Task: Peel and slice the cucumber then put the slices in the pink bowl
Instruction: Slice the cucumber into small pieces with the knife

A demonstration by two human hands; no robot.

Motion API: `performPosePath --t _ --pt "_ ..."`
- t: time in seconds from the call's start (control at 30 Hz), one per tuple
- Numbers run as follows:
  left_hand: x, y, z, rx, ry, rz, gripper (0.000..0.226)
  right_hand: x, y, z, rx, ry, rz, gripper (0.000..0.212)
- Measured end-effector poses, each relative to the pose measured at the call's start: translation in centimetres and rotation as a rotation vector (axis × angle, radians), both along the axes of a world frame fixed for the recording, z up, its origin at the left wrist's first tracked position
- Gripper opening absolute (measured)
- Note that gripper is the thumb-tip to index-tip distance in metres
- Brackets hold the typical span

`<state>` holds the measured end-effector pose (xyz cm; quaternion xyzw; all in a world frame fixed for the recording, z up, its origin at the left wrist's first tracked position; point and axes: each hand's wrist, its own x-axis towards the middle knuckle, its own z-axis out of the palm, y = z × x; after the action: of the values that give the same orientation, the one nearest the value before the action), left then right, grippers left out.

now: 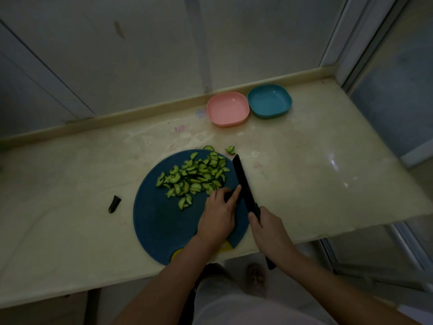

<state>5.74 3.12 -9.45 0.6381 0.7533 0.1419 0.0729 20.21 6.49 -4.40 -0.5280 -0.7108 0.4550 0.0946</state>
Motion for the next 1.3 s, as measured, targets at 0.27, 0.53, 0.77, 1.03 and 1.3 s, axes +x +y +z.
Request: performPosePath --t 0.27,0.53,0.77,1.03,1.3 --pt "0.1 0.0 0.0 0.012 0.026 -0.006 0.058 0.5 -0.2 0.3 0.02 0.006 -0.001 0.027" --pt "0.1 -0.1 0.0 0.003 0.075 -0.005 0.059 0.6 -0.3 0.4 0.024 0.031 -0.003 0.027" --pt "0.1 0.0 0.2 0.009 0.069 -0.009 0.059 0.5 -0.2 0.5 0.003 0.035 -0.002 0.026" --pt "0.0 0.1 0.3 -0.004 0.049 -0.021 0.055 -0.1 -0.4 -0.2 -0.058 0.027 -0.012 0.025" --pt "0.0 0.0 0.6 -0.011 0.013 -0.024 0.052 -0.7 -0.2 -0.3 -0.019 0.013 -0.025 0.031"
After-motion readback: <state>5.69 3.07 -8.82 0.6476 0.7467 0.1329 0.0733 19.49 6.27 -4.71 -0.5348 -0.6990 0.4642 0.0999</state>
